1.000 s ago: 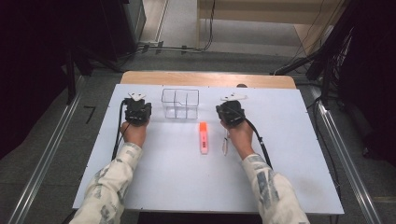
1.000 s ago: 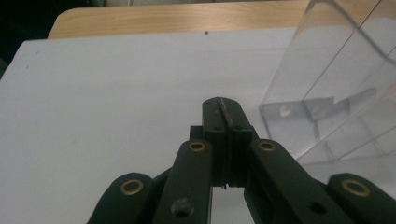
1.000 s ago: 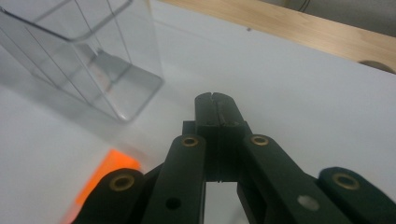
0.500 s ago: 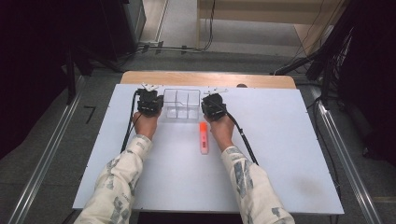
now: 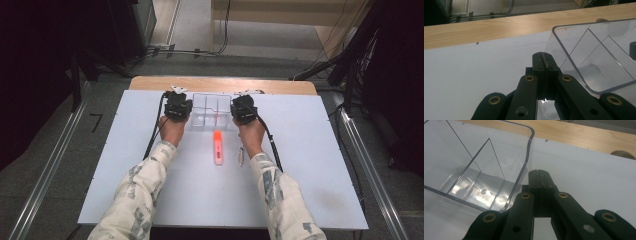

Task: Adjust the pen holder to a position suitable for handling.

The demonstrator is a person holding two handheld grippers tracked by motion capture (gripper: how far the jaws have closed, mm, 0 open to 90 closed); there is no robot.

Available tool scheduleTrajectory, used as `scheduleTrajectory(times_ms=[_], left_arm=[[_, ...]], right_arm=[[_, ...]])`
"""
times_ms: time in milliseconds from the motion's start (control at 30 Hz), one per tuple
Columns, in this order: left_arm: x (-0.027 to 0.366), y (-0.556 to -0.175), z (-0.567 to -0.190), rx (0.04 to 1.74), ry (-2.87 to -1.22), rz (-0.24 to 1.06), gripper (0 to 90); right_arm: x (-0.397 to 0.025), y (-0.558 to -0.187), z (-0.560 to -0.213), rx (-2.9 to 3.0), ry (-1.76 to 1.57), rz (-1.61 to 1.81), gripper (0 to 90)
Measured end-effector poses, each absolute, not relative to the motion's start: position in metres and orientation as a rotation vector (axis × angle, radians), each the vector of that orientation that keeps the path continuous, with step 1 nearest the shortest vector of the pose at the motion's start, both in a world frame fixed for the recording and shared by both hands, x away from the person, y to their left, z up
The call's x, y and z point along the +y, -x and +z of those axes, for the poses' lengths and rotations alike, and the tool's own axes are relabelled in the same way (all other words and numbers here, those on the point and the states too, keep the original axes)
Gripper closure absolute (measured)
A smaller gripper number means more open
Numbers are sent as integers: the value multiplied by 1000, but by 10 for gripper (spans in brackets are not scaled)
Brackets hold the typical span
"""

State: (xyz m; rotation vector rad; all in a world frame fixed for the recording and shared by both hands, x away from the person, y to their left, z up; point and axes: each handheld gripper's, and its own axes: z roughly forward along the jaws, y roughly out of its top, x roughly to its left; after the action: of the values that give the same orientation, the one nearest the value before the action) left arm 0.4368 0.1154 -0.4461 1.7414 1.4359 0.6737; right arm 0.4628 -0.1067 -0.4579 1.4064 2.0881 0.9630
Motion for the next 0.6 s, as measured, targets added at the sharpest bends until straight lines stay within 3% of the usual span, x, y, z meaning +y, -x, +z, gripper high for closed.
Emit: scheduleTrajectory(times_ms=[600], left_arm=[[33, -457, -449, 1346, -1844, 597, 900]], right_arm=[[-187, -467, -457, 1970, -1532, 953, 881]])
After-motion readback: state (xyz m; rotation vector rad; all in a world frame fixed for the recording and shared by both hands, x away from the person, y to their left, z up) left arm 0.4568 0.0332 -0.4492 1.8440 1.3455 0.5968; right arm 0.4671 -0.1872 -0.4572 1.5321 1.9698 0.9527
